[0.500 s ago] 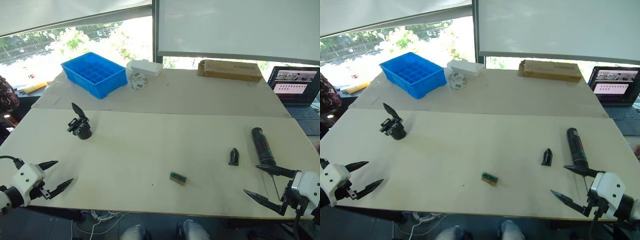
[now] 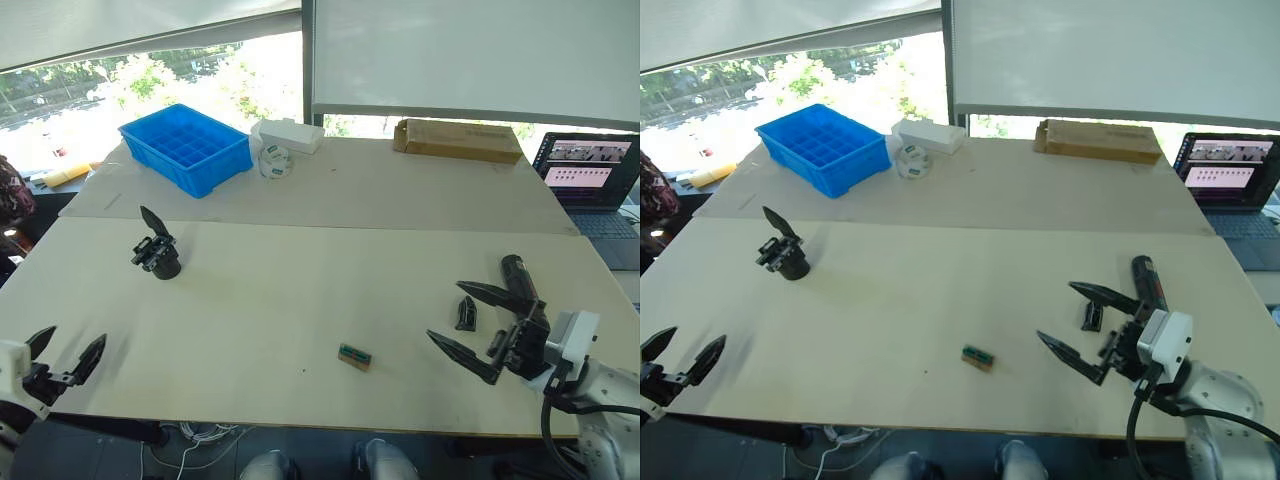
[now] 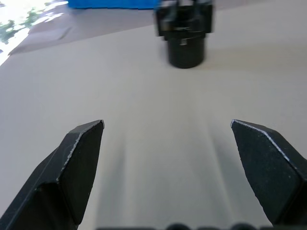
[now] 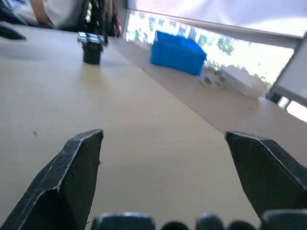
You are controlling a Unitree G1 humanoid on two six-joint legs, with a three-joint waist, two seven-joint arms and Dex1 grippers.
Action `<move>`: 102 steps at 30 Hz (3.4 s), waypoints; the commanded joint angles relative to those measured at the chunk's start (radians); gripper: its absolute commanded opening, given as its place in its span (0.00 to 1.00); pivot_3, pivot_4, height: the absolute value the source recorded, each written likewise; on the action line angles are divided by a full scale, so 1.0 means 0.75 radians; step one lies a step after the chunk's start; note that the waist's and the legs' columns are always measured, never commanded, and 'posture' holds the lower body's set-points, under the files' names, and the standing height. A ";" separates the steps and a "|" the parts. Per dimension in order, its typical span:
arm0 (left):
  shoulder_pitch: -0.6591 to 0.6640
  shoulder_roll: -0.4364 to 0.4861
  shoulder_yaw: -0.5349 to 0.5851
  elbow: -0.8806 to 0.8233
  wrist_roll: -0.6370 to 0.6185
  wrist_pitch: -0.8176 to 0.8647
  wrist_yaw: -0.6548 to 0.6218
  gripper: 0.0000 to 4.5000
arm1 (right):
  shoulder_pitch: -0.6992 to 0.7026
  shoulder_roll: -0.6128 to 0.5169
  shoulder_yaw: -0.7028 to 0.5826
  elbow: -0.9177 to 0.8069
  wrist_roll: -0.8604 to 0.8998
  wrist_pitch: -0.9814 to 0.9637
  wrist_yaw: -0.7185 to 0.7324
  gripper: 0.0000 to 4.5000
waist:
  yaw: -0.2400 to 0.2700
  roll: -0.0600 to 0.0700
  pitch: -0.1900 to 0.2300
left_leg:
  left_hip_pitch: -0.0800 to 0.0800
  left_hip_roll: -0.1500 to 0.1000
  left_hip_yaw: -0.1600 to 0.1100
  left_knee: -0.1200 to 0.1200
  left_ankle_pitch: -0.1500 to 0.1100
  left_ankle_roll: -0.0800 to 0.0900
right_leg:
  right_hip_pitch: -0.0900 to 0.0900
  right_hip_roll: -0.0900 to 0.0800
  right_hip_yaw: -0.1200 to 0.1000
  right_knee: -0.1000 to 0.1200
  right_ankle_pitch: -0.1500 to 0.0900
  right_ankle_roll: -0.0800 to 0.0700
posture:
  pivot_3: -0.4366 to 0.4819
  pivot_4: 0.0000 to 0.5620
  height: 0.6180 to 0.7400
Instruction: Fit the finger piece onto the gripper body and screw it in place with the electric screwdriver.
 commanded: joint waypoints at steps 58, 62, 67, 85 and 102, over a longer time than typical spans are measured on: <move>-1.093 -0.156 -0.657 0.501 0.321 -0.167 0.039 0.53 | -0.039 0.019 0.133 -0.086 -0.060 -0.093 -0.111 1.00 | 0.018 -0.016 -0.002 | -0.003 -0.003 0.001 0.009 0.004 -0.004 | 0.000 0.012 -0.007 0.006 0.001 0.000 | 0.48 0.27 1.00; -0.994 -0.264 -0.857 0.083 0.322 0.042 -0.019 0.53 | 0.036 -0.035 0.070 -0.092 0.004 -0.081 -0.044 1.00 | 0.019 -0.020 0.001 | -0.009 -0.004 -0.002 0.013 0.004 -0.004 | 0.000 0.012 -0.009 0.004 0.002 0.002 | 0.48 0.27 1.00; -0.892 -0.360 -1.065 -0.118 0.431 0.151 0.008 0.53 | 0.110 -0.072 0.014 -0.104 0.039 -0.070 -0.013 1.00 | 0.001 -0.020 0.001 | -0.001 -0.003 0.000 0.012 0.004 -0.003 | 0.003 0.015 -0.003 0.005 0.002 0.003 | 0.48 0.27 1.00; -0.889 -0.525 -1.289 -0.016 0.613 0.197 0.044 0.53 | 0.280 -0.046 -0.051 -0.183 0.002 -0.103 -0.059 1.00 | 0.015 -0.019 0.000 | -0.003 -0.001 -0.004 0.012 0.001 0.002 | 0.002 0.009 -0.001 0.005 0.004 -0.001 | 0.48 0.27 1.00; -1.013 -0.306 -1.217 0.144 0.474 0.273 -0.353 0.99 | 0.297 -0.005 -0.001 -0.204 -0.045 -0.099 -0.111 1.00 | 0.013 -0.019 0.000 | -0.002 0.000 -0.004 0.012 0.001 0.001 | 0.002 0.010 -0.001 0.005 0.004 0.000 | 0.48 0.27 1.00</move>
